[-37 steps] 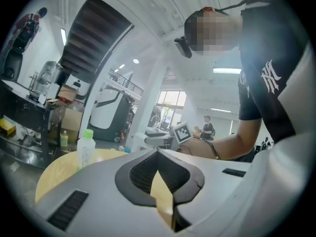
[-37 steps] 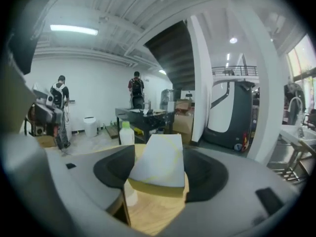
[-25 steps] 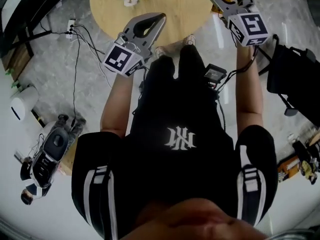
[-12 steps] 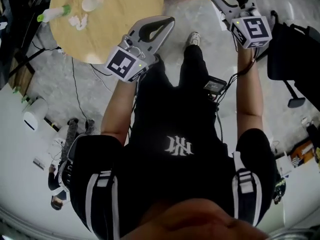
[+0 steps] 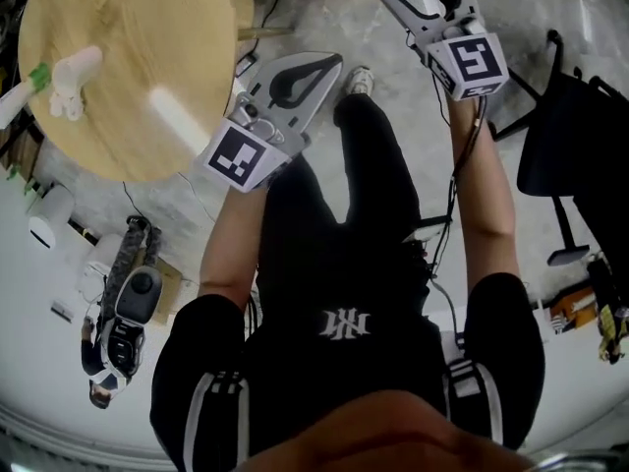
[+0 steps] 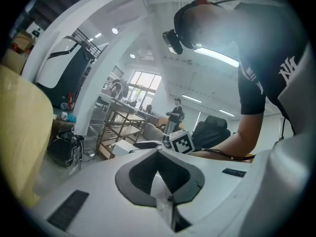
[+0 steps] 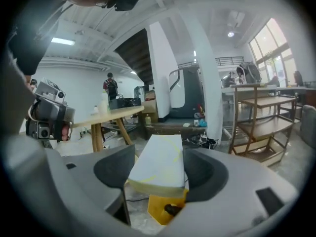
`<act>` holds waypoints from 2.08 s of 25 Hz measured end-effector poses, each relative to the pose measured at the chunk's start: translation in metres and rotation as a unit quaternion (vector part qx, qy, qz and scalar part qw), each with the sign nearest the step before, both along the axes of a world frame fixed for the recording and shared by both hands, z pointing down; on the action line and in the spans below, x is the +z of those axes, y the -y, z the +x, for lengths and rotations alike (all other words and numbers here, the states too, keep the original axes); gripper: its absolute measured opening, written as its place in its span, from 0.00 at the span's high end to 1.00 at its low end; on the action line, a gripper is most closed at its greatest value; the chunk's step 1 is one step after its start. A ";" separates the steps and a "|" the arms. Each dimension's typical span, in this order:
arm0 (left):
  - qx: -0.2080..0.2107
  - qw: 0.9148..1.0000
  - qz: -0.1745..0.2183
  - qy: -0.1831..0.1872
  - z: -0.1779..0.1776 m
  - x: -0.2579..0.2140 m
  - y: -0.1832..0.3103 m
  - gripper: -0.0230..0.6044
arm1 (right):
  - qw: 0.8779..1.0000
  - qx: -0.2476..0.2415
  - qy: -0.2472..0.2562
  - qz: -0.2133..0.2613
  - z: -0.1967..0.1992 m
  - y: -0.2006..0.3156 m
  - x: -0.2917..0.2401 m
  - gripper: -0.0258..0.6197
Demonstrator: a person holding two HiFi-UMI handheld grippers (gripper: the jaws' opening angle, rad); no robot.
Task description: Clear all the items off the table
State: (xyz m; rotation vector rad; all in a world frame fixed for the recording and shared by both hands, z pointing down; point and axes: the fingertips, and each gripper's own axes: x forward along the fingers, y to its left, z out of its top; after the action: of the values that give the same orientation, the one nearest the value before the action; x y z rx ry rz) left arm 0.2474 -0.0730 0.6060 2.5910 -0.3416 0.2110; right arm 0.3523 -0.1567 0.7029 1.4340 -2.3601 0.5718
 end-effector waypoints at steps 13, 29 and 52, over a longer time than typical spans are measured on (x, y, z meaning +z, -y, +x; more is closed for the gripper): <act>-0.047 0.999 -0.001 0.013 0.001 0.059 -0.010 0.94 | 0.999 -0.035 -0.014 -0.016 -0.005 -0.013 0.099 0.47; -0.019 1.000 -0.003 -0.001 -0.017 0.108 -0.019 0.94 | 0.997 -0.033 -0.040 -0.055 -0.019 -0.011 0.229 0.26; -0.128 0.986 0.100 -0.035 -0.171 -0.288 -0.040 0.94 | 0.962 -0.193 0.065 0.184 -0.185 -0.062 -0.410 0.96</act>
State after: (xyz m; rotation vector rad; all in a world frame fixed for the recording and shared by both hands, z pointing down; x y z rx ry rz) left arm 0.0760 -0.0334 0.3179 2.7074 -0.6956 -0.0064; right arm 0.1668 -0.0945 0.2931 1.0354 -2.8649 0.1300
